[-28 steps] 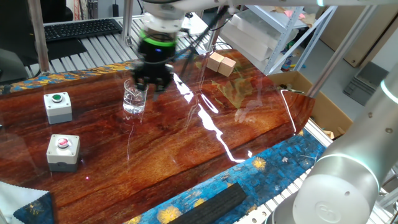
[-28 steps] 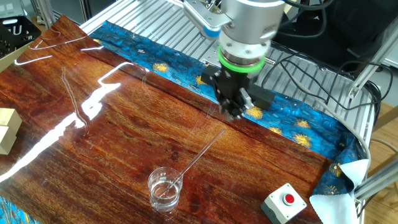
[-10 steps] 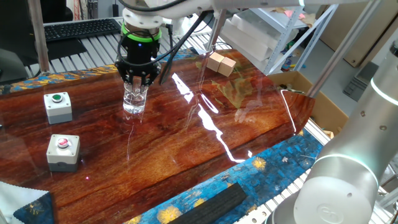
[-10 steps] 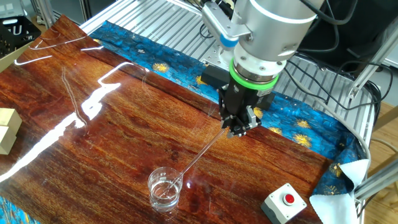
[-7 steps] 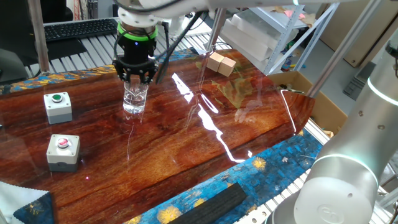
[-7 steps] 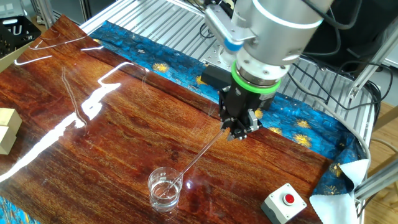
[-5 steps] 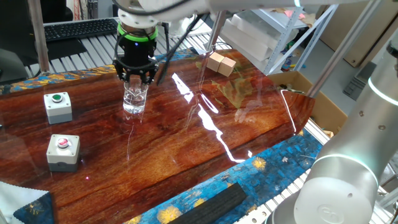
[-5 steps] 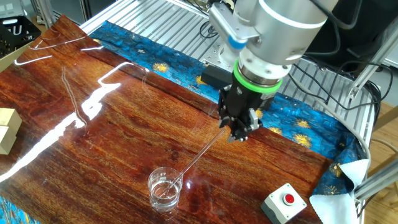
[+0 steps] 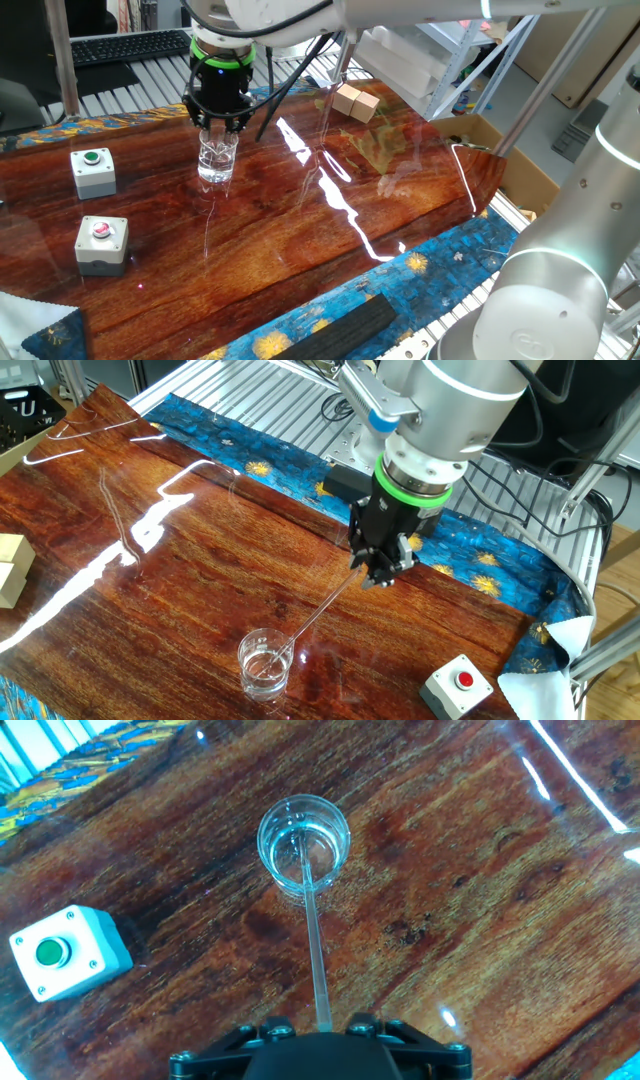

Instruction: Stir the beaker with a glass rod

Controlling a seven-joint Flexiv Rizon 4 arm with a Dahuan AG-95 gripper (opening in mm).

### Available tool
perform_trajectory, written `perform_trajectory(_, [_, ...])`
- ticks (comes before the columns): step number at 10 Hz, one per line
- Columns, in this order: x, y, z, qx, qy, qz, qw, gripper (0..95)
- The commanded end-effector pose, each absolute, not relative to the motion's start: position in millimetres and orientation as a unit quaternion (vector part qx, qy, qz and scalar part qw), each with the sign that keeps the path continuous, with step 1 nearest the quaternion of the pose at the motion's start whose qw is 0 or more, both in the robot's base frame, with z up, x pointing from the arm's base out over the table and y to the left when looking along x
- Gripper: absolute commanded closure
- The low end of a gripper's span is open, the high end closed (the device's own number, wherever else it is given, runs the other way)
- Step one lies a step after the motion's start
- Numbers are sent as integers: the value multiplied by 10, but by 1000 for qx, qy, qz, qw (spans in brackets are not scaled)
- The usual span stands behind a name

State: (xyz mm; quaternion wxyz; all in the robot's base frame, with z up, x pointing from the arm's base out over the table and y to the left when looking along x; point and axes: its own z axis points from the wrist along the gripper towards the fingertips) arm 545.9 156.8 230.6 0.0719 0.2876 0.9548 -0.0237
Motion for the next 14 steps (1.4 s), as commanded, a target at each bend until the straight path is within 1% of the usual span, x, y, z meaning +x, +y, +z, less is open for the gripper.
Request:
perform_trajectory(1, [5472, 1551, 2319, 288, 954, -30, 80, 760])
perform_trajectory(3, [5503, 1539, 2335, 293, 950, -42, 96, 760])
perform_trajectory(6, [5527, 1528, 2341, 297, 948, -45, 102, 760])
perform_trajectory(9, [5541, 1516, 2334, 296, 946, -56, 118, 760])
perform_trajectory(13, [5553, 1504, 2324, 298, 945, -53, 127, 760])
perform_trajectory(14, [5561, 1502, 2316, 298, 943, -52, 134, 760])
